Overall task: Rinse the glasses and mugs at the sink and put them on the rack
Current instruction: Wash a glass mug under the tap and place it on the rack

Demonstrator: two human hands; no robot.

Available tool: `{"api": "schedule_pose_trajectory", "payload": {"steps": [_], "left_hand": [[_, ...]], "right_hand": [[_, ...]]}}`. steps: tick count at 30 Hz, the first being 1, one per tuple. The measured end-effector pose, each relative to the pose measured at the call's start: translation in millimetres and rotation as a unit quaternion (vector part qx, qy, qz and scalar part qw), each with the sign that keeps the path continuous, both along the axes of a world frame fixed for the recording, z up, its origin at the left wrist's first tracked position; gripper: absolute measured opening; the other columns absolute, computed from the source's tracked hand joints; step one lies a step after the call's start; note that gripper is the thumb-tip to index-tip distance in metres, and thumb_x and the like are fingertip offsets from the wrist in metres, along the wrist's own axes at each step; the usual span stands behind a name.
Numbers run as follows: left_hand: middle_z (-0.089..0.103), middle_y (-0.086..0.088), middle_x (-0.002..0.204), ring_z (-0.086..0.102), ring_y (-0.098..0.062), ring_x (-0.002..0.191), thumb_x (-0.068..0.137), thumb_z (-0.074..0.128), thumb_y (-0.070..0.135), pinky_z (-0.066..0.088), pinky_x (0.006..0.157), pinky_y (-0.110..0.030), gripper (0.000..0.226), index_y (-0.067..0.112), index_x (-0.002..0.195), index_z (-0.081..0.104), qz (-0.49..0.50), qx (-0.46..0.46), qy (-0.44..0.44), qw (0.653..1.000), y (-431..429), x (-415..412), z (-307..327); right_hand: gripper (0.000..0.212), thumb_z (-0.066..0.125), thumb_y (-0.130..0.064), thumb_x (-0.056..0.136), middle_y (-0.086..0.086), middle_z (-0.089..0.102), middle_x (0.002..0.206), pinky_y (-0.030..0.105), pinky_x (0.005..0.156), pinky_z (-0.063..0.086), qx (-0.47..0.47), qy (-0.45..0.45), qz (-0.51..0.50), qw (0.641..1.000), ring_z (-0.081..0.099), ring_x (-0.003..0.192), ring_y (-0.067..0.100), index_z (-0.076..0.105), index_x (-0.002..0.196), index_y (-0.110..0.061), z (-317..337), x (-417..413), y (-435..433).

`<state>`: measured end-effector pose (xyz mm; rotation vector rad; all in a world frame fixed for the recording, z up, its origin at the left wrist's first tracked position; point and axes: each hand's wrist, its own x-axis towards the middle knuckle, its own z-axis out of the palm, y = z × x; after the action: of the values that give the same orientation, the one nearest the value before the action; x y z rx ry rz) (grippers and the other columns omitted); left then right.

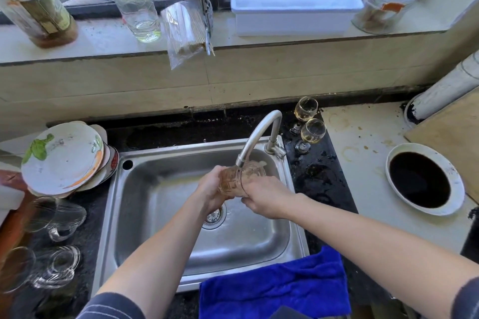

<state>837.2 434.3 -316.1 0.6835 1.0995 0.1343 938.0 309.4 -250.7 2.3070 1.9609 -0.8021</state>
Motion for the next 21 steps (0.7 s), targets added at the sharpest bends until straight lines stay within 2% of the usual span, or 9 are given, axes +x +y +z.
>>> {"api": "schedule_pose_trajectory", "payload": {"steps": [2,5,8,9,11,13,15,18,21], "left_hand": [[0.057,-0.011,0.069,0.051,-0.023,0.061,0.084,0.043,0.014,0.044,0.067,-0.035,0.023,0.008,0.074,0.063,-0.056,-0.040,-0.013,0.998,5,-4,2],[0.067,-0.010,0.087,0.060,-0.024,0.079,0.095,0.039,0.027,0.048,0.085,-0.040,0.034,0.009,0.091,0.068,-0.171,-0.088,-0.020,0.981,9,-6,7],[0.066,-0.006,0.082,0.060,-0.020,0.070,0.095,0.047,0.044,0.047,0.066,-0.031,0.038,0.015,0.088,0.070,-0.216,-0.074,0.008,0.974,8,-1,8],[0.063,-0.005,0.076,0.056,-0.019,0.063,0.094,0.048,0.043,0.044,0.058,-0.028,0.035,0.016,0.086,0.069,-0.201,-0.062,0.016,0.977,8,-1,7],[0.058,-0.003,0.063,0.050,-0.018,0.053,0.095,0.048,0.033,0.039,0.051,-0.025,0.029,0.015,0.079,0.064,-0.143,-0.044,0.018,0.989,8,-1,6],[0.054,-0.004,0.057,0.047,-0.019,0.050,0.093,0.050,0.024,0.037,0.052,-0.026,0.024,0.014,0.075,0.060,-0.084,-0.041,0.012,0.996,3,1,5],[0.055,-0.007,0.060,0.047,-0.021,0.054,0.091,0.052,0.018,0.036,0.055,-0.029,0.020,0.012,0.073,0.059,-0.040,-0.031,0.000,0.999,-1,2,4],[0.056,-0.007,0.057,0.047,-0.020,0.050,0.086,0.054,0.014,0.035,0.052,-0.028,0.016,0.012,0.071,0.060,0.009,-0.002,0.016,1.000,4,-3,-1],[0.056,-0.007,0.055,0.048,-0.020,0.047,0.084,0.055,0.012,0.036,0.051,-0.026,0.015,0.011,0.070,0.058,0.052,0.007,0.010,0.999,5,-6,-3]], "right_hand": [[0.022,0.052,-0.018,0.093,0.006,0.065,0.117,0.040,0.087,0.047,0.050,-0.021,0.055,0.997,0.059,0.107,0.028,0.063,0.112,-0.014,2,7,-1],[0.027,0.066,-0.001,0.076,-0.004,0.073,0.094,0.033,0.070,0.042,0.124,-0.074,0.165,0.976,0.065,0.089,0.020,0.073,0.093,-0.020,3,23,-5],[0.029,0.072,-0.001,0.066,-0.008,0.072,0.085,0.032,0.066,0.042,0.132,-0.081,0.187,0.970,0.066,0.085,0.017,0.072,0.083,-0.024,-1,21,-5],[0.029,0.072,-0.001,0.066,-0.008,0.072,0.088,0.034,0.069,0.044,0.131,-0.057,0.171,0.975,0.066,0.088,0.018,0.073,0.084,-0.024,-2,20,-6],[0.021,0.065,-0.007,0.078,-0.005,0.070,0.103,0.042,0.088,0.043,0.110,-0.014,0.120,0.987,0.061,0.104,0.020,0.071,0.093,-0.020,1,22,-7],[0.018,0.057,-0.025,0.090,-0.001,0.064,0.114,0.046,0.107,0.029,0.063,-0.041,0.072,0.995,0.053,0.113,0.021,0.065,0.104,-0.018,1,16,-3],[0.029,0.053,-0.037,0.093,0.002,0.063,0.120,0.046,0.115,0.017,0.022,-0.065,0.042,0.997,0.052,0.118,0.023,0.060,0.113,-0.018,-1,7,4],[0.019,0.051,-0.030,0.095,-0.005,0.065,0.115,0.046,0.112,0.021,0.042,0.014,-0.009,0.999,0.053,0.113,0.018,0.064,0.108,-0.023,-3,8,0],[0.014,0.053,-0.024,0.093,-0.003,0.064,0.105,0.036,0.089,0.040,0.046,0.056,-0.036,0.997,0.057,0.104,0.021,0.064,0.100,-0.021,0,12,-4]]}}
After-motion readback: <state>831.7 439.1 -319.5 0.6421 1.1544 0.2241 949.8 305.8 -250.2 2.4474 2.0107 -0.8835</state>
